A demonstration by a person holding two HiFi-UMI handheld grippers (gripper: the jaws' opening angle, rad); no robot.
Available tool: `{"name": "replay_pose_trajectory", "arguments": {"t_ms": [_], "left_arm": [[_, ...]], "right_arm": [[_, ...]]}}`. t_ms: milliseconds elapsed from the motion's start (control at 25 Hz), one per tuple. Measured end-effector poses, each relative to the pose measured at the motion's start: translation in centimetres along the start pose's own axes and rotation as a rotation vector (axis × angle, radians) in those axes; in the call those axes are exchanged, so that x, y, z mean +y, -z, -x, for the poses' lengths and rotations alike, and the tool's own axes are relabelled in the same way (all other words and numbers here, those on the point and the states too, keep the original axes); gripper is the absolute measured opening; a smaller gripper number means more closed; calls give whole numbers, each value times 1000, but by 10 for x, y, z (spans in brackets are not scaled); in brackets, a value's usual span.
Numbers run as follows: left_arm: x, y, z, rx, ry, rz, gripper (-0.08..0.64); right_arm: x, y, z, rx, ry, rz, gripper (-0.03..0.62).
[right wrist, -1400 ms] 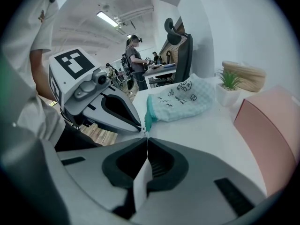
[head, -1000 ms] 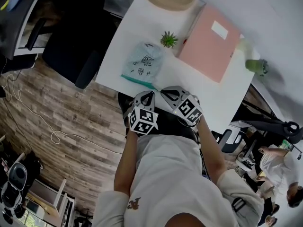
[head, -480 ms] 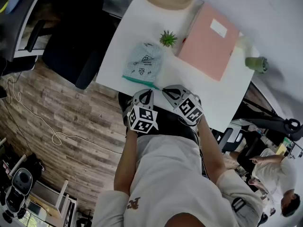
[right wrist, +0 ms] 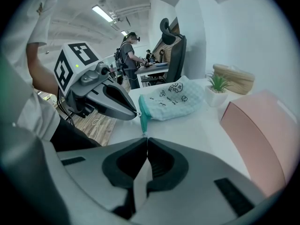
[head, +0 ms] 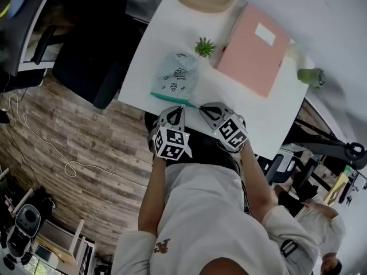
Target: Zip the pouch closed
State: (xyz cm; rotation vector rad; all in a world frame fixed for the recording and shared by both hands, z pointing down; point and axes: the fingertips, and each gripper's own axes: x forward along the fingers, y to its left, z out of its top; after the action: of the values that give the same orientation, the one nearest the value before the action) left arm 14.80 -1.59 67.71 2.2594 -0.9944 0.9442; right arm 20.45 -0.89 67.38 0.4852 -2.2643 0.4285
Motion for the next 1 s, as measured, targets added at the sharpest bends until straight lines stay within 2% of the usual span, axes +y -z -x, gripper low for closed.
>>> {"name": "replay_pose_trajectory", "arguments": {"t_ms": [1000], "left_arm": [[53, 8, 16, 42, -20, -9, -3]], "right_arm": [[-9, 3, 1, 24, 79, -82, 5]]}}
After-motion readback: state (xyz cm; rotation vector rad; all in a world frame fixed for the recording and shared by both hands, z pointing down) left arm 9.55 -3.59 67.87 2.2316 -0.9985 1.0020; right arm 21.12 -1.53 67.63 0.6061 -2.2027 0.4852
